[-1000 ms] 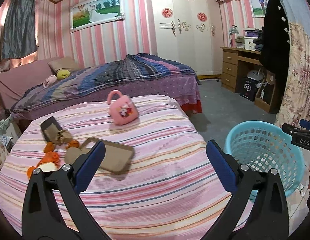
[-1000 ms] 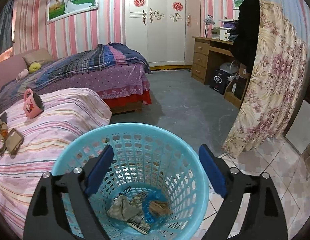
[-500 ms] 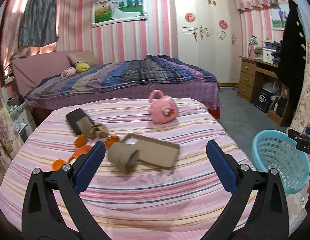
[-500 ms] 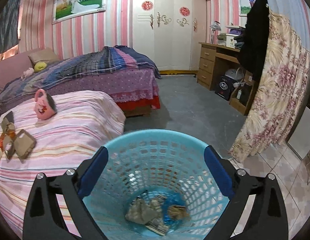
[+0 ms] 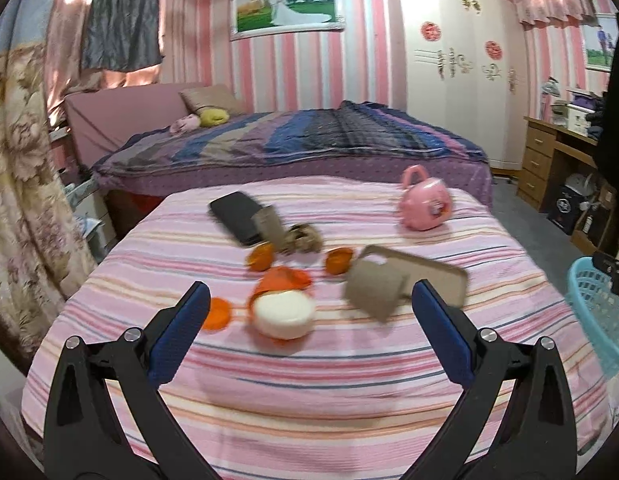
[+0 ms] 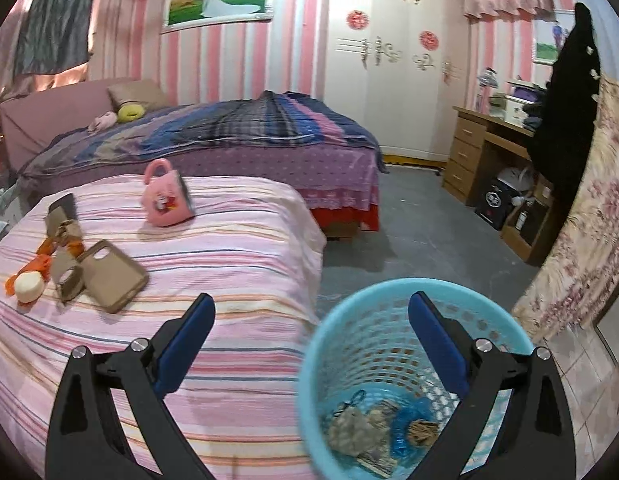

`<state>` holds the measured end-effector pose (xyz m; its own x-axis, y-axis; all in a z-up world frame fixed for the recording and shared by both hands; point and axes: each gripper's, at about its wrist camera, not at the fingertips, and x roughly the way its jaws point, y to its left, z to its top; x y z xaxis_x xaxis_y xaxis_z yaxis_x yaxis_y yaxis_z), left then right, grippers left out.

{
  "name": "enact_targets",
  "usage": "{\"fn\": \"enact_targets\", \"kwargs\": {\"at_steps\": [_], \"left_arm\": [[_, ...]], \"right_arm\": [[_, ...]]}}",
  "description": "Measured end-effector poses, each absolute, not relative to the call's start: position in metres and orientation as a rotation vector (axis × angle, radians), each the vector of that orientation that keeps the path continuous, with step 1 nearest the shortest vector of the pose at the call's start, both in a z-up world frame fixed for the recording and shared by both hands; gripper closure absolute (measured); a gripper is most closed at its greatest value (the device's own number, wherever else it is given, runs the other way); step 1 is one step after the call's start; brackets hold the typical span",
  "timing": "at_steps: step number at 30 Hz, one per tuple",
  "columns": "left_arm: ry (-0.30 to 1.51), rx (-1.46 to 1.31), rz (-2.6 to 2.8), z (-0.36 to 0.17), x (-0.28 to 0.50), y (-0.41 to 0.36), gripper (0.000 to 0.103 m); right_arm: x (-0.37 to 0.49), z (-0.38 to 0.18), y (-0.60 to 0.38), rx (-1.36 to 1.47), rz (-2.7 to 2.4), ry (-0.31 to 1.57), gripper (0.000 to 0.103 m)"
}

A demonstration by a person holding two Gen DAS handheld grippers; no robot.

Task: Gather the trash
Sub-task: 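Move both open tools back toward the bed, then grasp the orange cup with the left tool while the right tool grasps the cardboard tube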

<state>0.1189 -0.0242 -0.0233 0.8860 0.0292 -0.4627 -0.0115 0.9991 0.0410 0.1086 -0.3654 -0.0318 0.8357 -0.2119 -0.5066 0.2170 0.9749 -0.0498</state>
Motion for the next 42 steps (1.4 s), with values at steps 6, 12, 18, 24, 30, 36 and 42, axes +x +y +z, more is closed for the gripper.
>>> {"fn": "enact_targets", "kwargs": {"at_steps": [6, 12, 18, 24, 30, 36, 42], "left_arm": [[0.518, 0.002, 0.072, -0.039, 0.122, 0.016, 0.006], [0.556, -0.04, 0.098, -0.052, 0.127, 0.047, 0.006], [0.605, 0.021, 0.136, -0.071, 0.138, 0.057, 0.006], [0.638, 0.076, 0.149, -0.083, 0.151, 0.069, 0.006], [0.706, 0.043, 0.104, -0.089, 0.173, 0.085, 0.007], [0.795, 0.063, 0.058, -0.097, 0.205, 0.085, 0.022], [0.851, 0.052, -0.009, -0.105, 0.224, 0.081, 0.042]], "right_arm": [[0.12, -0.032, -0.333, -0.016, -0.185, 0.547, 0.008], [0.131, -0.035, -0.303, -0.041, -0.154, 0.552, 0.008], [0.14, -0.037, -0.284, -0.06, -0.12, 0.565, 0.008], [0.151, -0.04, -0.263, -0.078, -0.086, 0.584, 0.008], [0.164, -0.047, -0.241, -0.103, -0.063, 0.601, 0.008], [0.171, -0.051, -0.225, -0.109, -0.043, 0.605, 0.008], [0.179, -0.056, -0.212, -0.115, -0.033, 0.621, 0.008]]}}
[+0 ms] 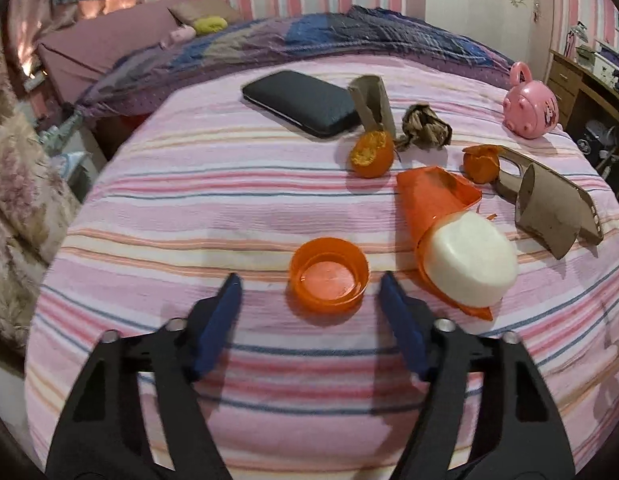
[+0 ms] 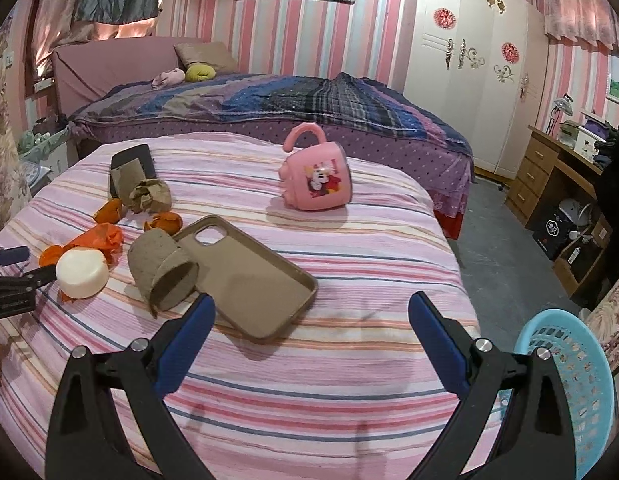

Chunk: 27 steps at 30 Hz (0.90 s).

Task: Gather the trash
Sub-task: 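Grasp the orange cup with the left tool while the right tool grasps the cardboard tube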

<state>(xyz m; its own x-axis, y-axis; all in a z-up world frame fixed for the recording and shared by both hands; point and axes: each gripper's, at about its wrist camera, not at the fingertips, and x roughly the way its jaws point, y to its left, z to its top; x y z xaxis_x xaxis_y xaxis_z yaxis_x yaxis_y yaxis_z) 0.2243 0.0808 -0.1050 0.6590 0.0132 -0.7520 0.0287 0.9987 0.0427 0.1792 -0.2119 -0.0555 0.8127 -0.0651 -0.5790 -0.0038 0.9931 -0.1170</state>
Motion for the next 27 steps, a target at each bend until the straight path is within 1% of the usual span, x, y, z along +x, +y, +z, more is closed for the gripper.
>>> {"fn": "enact_targets", "kwargs": {"at_steps": [2, 5, 7, 8, 9, 10, 16, 27], "left_arm": [[0.86, 0.03, -0.028, -0.106, 0.226, 0.083, 0.043], [0.859, 0.011, -0.053, -0.106, 0.226, 0.084, 0.049], [0.857, 0.008, -0.062, -0.106, 0.227, 0.084, 0.057], [0.856, 0.008, -0.062, -0.106, 0.226, 0.084, 0.058], [0.854, 0.01, -0.064, -0.106, 0.226, 0.083, 0.062], [0.852, 0.012, -0.066, -0.106, 0.227, 0.082, 0.064], [0.828, 0.007, -0.059, -0.102, 0.223, 0.085, 0.064], [0.727, 0.065, 0.065, -0.084, 0.185, 0.109, 0.064]], "right_arm": [[0.182, -0.058, -0.209, -0.114, -0.027, 0.634, 0.008], [0.186, -0.06, -0.205, -0.103, -0.012, 0.648, 0.008], [0.19, -0.063, -0.201, -0.081, 0.012, 0.658, 0.008], [0.191, -0.064, -0.198, -0.068, 0.024, 0.663, 0.008], [0.192, -0.066, -0.197, -0.063, 0.03, 0.665, 0.008], [0.193, -0.068, -0.192, -0.054, 0.047, 0.669, 0.008], [0.2, -0.073, -0.163, -0.078, 0.113, 0.677, 0.008], [0.225, -0.084, -0.126, -0.086, 0.178, 0.734, 0.008]]}}
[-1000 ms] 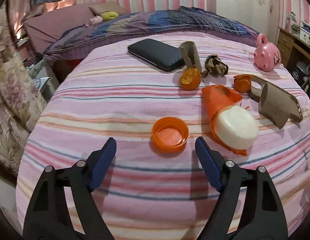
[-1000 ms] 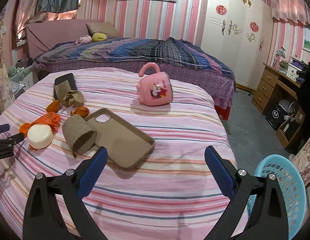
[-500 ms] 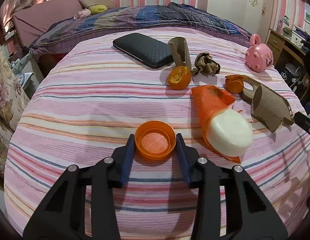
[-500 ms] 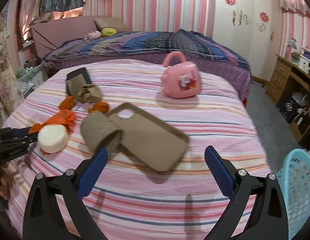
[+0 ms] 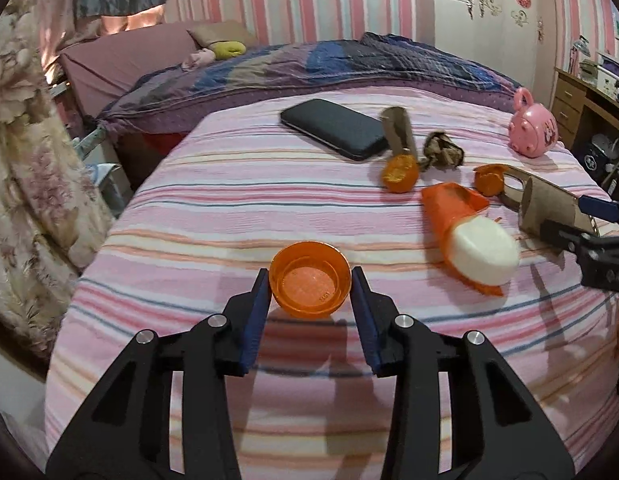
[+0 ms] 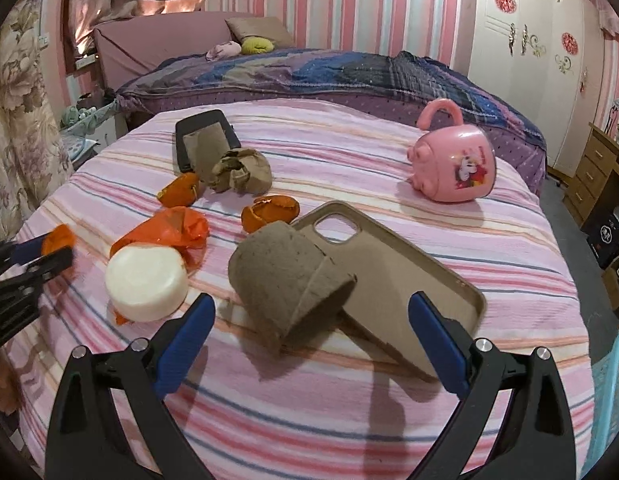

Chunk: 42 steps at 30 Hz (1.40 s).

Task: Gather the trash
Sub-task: 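Grasp the orange cup with the left tool while the right tool grasps the cardboard tube, then carry the orange cup with the left tool while the right tool carries the tube to the basket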

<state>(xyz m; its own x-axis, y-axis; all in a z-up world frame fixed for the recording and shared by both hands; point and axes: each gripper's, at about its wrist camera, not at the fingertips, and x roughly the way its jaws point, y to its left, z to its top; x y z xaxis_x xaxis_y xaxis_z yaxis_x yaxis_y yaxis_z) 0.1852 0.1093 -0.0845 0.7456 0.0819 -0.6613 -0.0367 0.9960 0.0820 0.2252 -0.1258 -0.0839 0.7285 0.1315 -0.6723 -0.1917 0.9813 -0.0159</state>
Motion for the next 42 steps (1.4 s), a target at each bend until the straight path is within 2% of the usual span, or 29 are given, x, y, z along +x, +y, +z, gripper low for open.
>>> {"fn": "enact_targets", "kwargs": {"at_steps": [6, 8, 13, 14, 42], "left_arm": [[0.716, 0.046, 0.125, -0.075, 0.174, 0.137, 0.064], [0.712, 0.047, 0.147, -0.072, 0.172, 0.143, 0.064], [0.692, 0.046, 0.163, -0.065, 0.164, 0.144, 0.064], [0.685, 0.046, 0.162, -0.063, 0.161, 0.141, 0.064], [0.575, 0.085, 0.009, -0.015, 0.118, -0.009, 0.064]], "right_arm": [[0.236, -0.089, -0.12, -0.057, 0.213, 0.748, 0.011], [0.239, -0.09, -0.119, -0.055, 0.233, 0.758, 0.035], [0.232, -0.086, -0.118, -0.069, 0.257, 0.724, 0.043], [0.231, -0.086, -0.117, -0.077, 0.257, 0.718, 0.049], [0.148, -0.029, -0.235, -0.066, 0.154, 0.547, 0.051]]}}
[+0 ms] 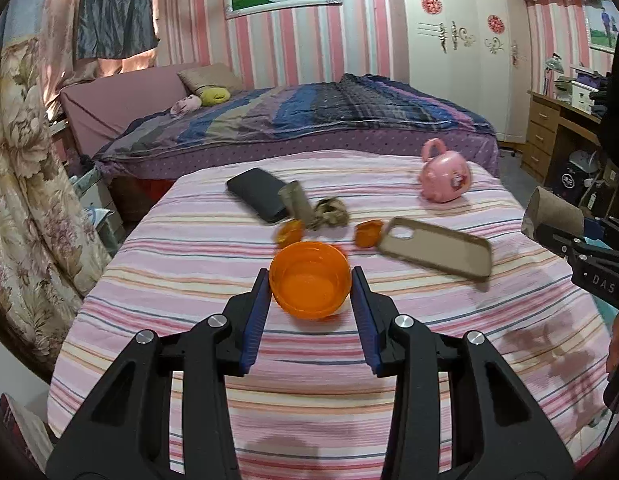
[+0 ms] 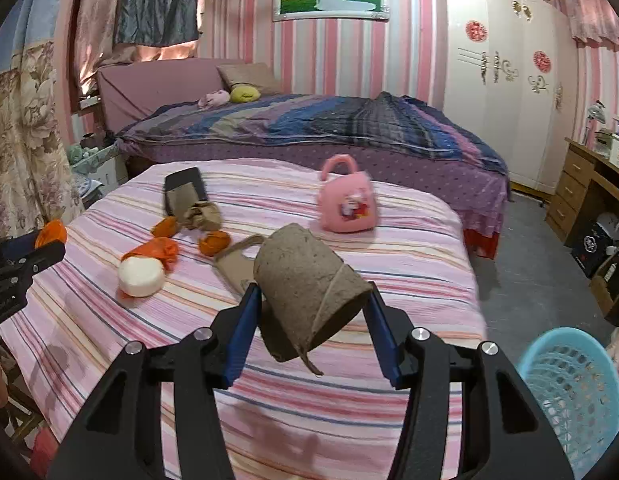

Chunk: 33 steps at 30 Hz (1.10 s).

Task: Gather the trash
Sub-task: 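Carry the orange cup with the left tool while the right tool carries the tube to the basket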

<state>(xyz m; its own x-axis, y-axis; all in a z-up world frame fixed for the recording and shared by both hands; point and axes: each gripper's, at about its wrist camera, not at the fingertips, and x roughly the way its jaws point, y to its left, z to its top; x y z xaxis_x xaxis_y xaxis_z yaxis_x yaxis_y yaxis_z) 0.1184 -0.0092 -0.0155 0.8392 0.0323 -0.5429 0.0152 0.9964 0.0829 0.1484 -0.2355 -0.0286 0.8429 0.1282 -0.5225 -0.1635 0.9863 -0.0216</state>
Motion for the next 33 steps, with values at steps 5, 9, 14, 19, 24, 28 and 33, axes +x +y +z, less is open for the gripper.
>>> {"fn": "enact_targets", "kwargs": {"at_steps": [5, 9, 14, 19, 24, 28, 33], "left_arm": [[0.551, 0.111, -0.019, -0.009, 0.114, -0.04, 0.064], [0.543, 0.121, -0.058, -0.006, 0.114, -0.065, 0.064], [0.533, 0.126, -0.114, -0.003, 0.114, -0.101, 0.064], [0.508, 0.153, -0.174, 0.001, 0.114, -0.143, 0.064], [0.483, 0.178, -0.255, 0.003, 0.112, -0.195, 0.064], [0.479, 0.179, -0.334, 0.001, 0.11, -0.238, 0.064], [0.498, 0.173, -0.399, -0.006, 0.113, -0.277, 0.064]], "right_arm": [[0.134, -0.022, -0.271, -0.05, 0.107, 0.532, 0.051], [0.122, -0.02, -0.306, -0.029, 0.056, 0.527, 0.051], [0.104, -0.016, -0.356, 0.013, -0.022, 0.518, 0.051], [0.088, -0.019, -0.402, 0.038, -0.103, 0.522, 0.051], [0.073, -0.021, -0.449, 0.068, -0.178, 0.532, 0.051], [0.06, -0.027, -0.484, 0.078, -0.25, 0.54, 0.051], [0.052, -0.033, -0.513, 0.065, -0.294, 0.553, 0.051]]}}
